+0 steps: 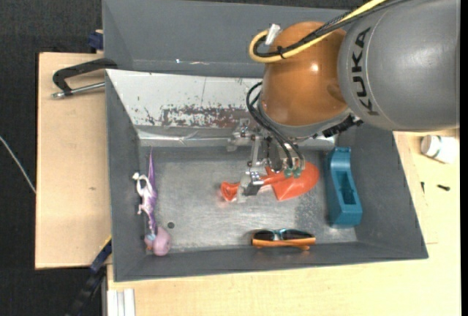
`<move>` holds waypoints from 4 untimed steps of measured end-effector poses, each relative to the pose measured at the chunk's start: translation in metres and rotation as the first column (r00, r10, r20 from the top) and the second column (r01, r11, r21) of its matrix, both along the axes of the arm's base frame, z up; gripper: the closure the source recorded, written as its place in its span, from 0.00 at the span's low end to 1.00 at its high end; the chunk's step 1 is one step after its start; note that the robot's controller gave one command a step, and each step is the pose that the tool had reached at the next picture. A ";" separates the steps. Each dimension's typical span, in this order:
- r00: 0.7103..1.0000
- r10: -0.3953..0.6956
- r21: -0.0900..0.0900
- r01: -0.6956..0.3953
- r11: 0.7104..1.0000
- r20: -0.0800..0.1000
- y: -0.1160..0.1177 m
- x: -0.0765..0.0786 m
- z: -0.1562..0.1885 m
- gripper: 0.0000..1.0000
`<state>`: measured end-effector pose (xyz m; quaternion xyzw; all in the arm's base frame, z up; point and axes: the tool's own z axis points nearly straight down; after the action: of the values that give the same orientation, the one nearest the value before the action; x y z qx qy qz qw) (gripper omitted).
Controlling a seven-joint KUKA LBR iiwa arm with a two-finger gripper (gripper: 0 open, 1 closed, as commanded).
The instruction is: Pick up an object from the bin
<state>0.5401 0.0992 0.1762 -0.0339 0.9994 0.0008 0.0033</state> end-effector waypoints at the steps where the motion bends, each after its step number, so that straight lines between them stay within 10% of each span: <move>1: 0.986 0.166 -0.002 -0.166 0.986 -0.001 -0.043 0.011 -0.083 0.00; 2: 0.996 0.085 0.003 -0.085 0.996 -0.002 -0.065 0.023 -0.103 0.00; 3: 0.974 0.227 -0.005 -0.227 0.974 0.003 -0.049 0.023 -0.103 0.00; 4: 0.996 0.088 0.006 -0.088 0.996 -0.002 -0.059 0.025 -0.098 1.00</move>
Offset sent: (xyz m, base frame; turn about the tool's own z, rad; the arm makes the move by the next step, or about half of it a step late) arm 0.0230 -0.0712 -0.1062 -0.0796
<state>0.5651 0.0400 0.0778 -0.0777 0.9970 0.0040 0.0022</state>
